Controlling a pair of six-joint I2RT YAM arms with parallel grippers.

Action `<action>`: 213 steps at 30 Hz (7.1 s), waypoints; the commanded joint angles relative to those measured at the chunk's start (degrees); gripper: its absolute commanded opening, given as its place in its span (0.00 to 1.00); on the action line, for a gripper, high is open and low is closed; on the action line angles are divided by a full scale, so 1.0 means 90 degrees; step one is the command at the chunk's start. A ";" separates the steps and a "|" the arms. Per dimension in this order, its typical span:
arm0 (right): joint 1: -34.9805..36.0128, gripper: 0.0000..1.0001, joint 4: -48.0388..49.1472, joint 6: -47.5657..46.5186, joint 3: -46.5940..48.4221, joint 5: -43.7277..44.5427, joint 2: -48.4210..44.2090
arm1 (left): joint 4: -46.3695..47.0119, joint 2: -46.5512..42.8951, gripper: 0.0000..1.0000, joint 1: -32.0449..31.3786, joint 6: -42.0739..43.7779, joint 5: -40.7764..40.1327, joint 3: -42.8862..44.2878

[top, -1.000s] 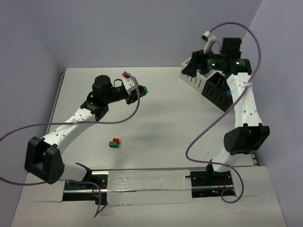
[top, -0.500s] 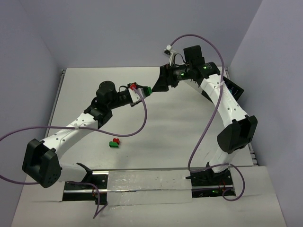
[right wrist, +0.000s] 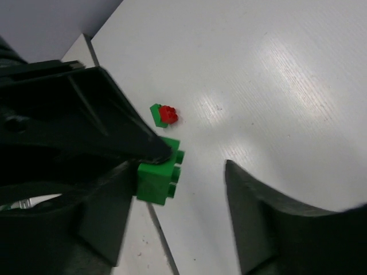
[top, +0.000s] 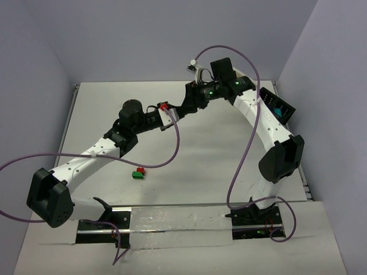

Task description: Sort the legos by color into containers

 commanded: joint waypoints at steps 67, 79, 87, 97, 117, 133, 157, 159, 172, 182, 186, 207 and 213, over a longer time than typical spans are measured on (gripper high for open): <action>-0.2742 0.94 0.1043 -0.1218 0.0932 0.3676 0.0589 | -0.7150 -0.0725 0.91 0.2609 0.3092 0.0912 -0.0987; -0.2186 0.96 0.0954 -0.1423 0.0192 0.3666 -0.0235 | -0.6403 -0.1264 0.89 0.2609 0.3459 0.0411 -0.2353; -0.2077 0.97 0.0912 -0.1520 0.0218 0.3739 -0.0173 | -0.5805 -0.1137 0.89 0.2609 0.2911 0.0420 -0.2408; -0.2072 0.97 0.0883 -0.1521 0.0241 0.3699 -0.0111 | -0.5485 -0.0798 0.82 0.2609 0.3274 0.0463 -0.2604; -0.1803 0.97 0.0879 -0.1216 -0.0315 0.3336 -0.0351 | -0.5120 -0.0687 0.27 0.2589 0.3820 0.0544 -0.2670; -0.0643 1.00 0.0863 0.0433 -0.1057 -0.0104 -0.0315 | -0.2619 -0.2362 0.00 0.1489 0.3785 -0.0322 -0.2458; 0.0973 0.95 0.0488 -0.0298 -0.1006 -0.0203 0.0035 | -0.1224 -0.2514 0.00 -0.0279 0.5487 -0.1228 -0.2613; 0.1024 0.95 0.0473 -0.0329 -0.0997 -0.0175 0.0029 | -0.1251 -0.2501 0.00 -0.0279 0.5525 -0.1185 -0.2597; 0.1234 0.89 0.0389 -0.0367 -0.0727 -0.0196 0.0275 | -0.1128 -0.2477 0.00 -0.0290 0.5717 -0.0916 -0.2632; 0.1338 0.41 0.0321 -0.0539 -0.0572 -0.0059 0.0341 | -0.1170 -0.2461 0.00 -0.0294 0.5820 -0.0738 -0.2614; 0.1336 0.11 0.0355 -0.0642 -0.0497 0.0224 0.0243 | -0.1283 -0.2455 0.00 -0.0291 0.5780 -0.0669 -0.2604; -0.2891 0.00 0.0401 -0.1219 0.0561 0.0954 -0.0568 | -0.1314 -0.1299 0.00 -0.0254 0.5402 -0.0345 -0.2218; -0.4343 0.00 0.0146 -0.1705 0.0638 0.1540 -0.0312 | -0.1111 -0.0807 0.00 -0.0252 0.5004 -0.0317 -0.1912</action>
